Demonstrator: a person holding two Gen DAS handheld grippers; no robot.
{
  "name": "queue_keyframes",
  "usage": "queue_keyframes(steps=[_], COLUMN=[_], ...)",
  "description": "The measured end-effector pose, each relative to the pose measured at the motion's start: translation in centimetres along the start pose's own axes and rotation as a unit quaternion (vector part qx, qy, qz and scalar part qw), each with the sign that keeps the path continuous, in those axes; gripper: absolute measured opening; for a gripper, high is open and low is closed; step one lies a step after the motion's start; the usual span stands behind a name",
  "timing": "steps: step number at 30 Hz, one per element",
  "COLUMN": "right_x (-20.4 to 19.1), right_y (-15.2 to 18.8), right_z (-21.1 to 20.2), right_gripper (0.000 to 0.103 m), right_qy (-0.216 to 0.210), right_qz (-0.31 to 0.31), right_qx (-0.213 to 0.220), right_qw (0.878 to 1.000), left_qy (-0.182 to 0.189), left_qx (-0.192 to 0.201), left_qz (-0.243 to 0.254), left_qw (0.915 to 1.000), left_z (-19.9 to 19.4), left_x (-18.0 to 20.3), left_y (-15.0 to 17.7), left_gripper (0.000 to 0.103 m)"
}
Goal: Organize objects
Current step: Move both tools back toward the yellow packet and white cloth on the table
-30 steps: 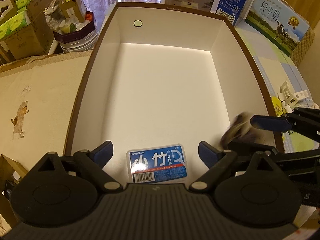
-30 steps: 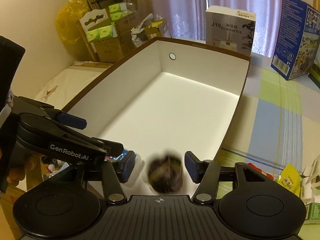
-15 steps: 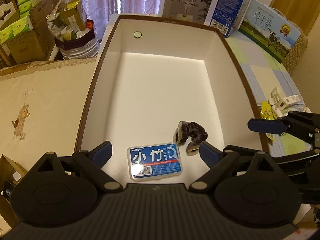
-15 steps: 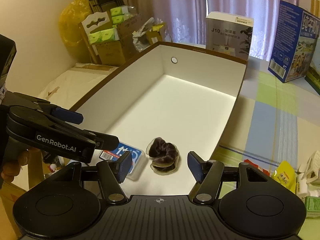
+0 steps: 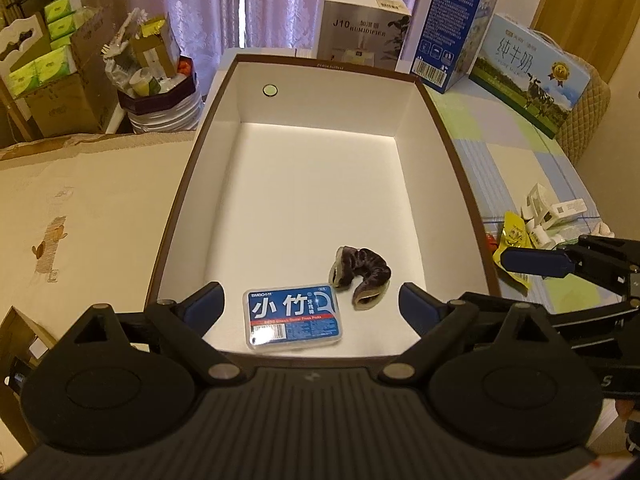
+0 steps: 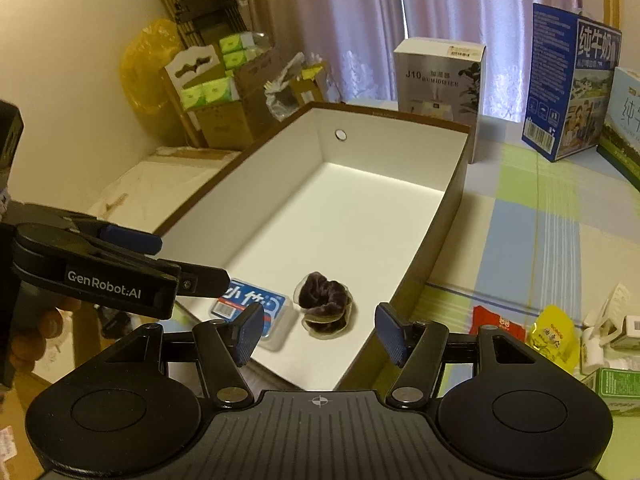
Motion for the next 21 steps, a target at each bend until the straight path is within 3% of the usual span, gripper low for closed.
queue_keyframes(steps=[9, 21], right_x=[1.7, 7.5], right_y=[1.5, 5.3], right_z=[-4.7, -13.1], right_gripper=[0.059, 0.059], right_qy=[-0.019, 0.006], right_qz=[0.026, 0.070], right_qx=[0.017, 0.031], right_qw=[0.999, 0.997], left_qy=[0.000, 0.038], left_qx=[0.018, 0.023], left_qz=[-0.004, 0.021], left_qw=[0.9998, 0.9988], left_z=[-3.5, -5.7], left_x=[3.0, 12.2], left_y=[1.0, 2.4], left_gripper=[0.092, 0.092])
Point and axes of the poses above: each gripper's, at about its wrist camera, not at the fingertips, and z roughly the way its jaws point, x to its right, y to its underside, the point moved 9 cm from there along z, roughly the way its jaws point, and after that the axes turned 13 degrees about -y, right-handed, at the moved point
